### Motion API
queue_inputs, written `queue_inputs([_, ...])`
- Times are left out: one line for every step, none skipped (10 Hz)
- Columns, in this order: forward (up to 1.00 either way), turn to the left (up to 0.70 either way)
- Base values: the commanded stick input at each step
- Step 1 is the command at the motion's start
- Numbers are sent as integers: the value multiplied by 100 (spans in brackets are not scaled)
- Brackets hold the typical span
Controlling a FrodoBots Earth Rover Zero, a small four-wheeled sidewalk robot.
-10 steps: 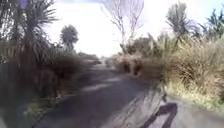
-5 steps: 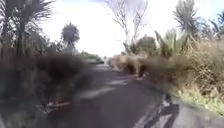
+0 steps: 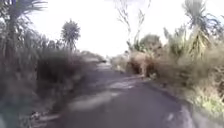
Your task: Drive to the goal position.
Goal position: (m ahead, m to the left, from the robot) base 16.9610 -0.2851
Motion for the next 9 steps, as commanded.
queue_inputs([85,0])
queue_inputs([85,0])
queue_inputs([85,0])
queue_inputs([85,0])
queue_inputs([85,0])
queue_inputs([85,0])
queue_inputs([85,0])
queue_inputs([85,0])
queue_inputs([85,0])
